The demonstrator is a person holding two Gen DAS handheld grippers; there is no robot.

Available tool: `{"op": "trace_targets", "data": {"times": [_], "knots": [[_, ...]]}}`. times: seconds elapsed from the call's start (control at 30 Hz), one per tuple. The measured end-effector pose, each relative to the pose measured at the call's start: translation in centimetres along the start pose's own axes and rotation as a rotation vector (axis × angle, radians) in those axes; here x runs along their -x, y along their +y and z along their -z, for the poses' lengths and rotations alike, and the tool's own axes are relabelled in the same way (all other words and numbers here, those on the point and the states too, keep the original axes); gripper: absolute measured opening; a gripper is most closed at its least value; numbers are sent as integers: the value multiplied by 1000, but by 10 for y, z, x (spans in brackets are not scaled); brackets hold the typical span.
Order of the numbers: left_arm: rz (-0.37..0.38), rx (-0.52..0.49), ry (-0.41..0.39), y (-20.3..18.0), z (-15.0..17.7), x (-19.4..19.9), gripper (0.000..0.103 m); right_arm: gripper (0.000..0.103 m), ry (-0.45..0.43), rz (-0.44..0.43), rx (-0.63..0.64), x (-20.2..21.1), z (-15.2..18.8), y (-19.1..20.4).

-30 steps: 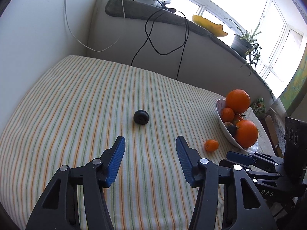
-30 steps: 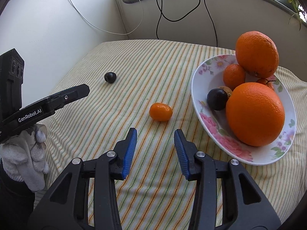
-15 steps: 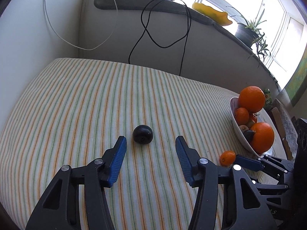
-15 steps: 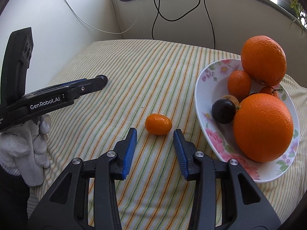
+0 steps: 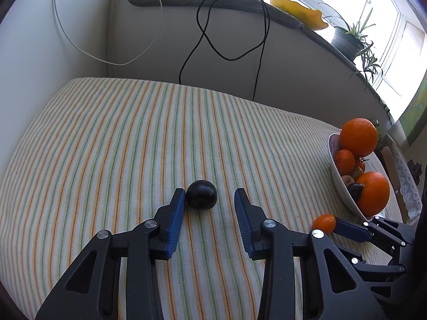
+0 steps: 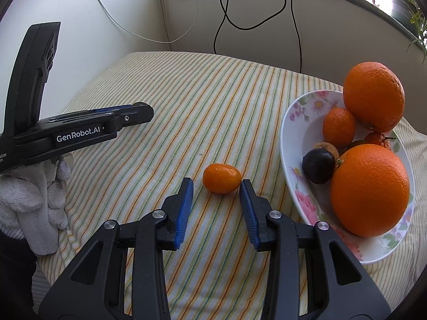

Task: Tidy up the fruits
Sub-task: 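Close the right gripper on the small tangerine while the left reaches the dark plum, then close the left gripper on the dark plum while the right lifts the tangerine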

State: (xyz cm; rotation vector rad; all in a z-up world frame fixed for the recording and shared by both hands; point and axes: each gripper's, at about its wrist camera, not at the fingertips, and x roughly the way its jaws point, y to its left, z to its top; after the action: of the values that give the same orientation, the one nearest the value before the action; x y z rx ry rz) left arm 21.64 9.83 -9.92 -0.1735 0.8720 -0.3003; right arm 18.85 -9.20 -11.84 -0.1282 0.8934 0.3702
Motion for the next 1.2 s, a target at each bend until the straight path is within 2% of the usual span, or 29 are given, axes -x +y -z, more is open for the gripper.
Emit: {"op": "trace_targets", "data": {"times": [0.13, 0.33, 0.57, 1.1, 1.2], "knots": [[10, 17, -1, 4, -1, 0, 31, 30, 2, 17, 19, -3, -2, 2], [15, 19, -7, 5, 0, 0, 24, 29, -1, 0, 17, -3, -2, 1], [11, 7, -15, 2, 1, 1, 21, 29, -10, -30, 1, 0, -2, -4], [-34, -62, 0, -14, 2, -1, 20, 29, -35, -73, -10, 15, 4, -11], [-43, -69, 11, -16, -1, -4, 26, 29, -41, -81, -10, 19, 4, -10]]}}
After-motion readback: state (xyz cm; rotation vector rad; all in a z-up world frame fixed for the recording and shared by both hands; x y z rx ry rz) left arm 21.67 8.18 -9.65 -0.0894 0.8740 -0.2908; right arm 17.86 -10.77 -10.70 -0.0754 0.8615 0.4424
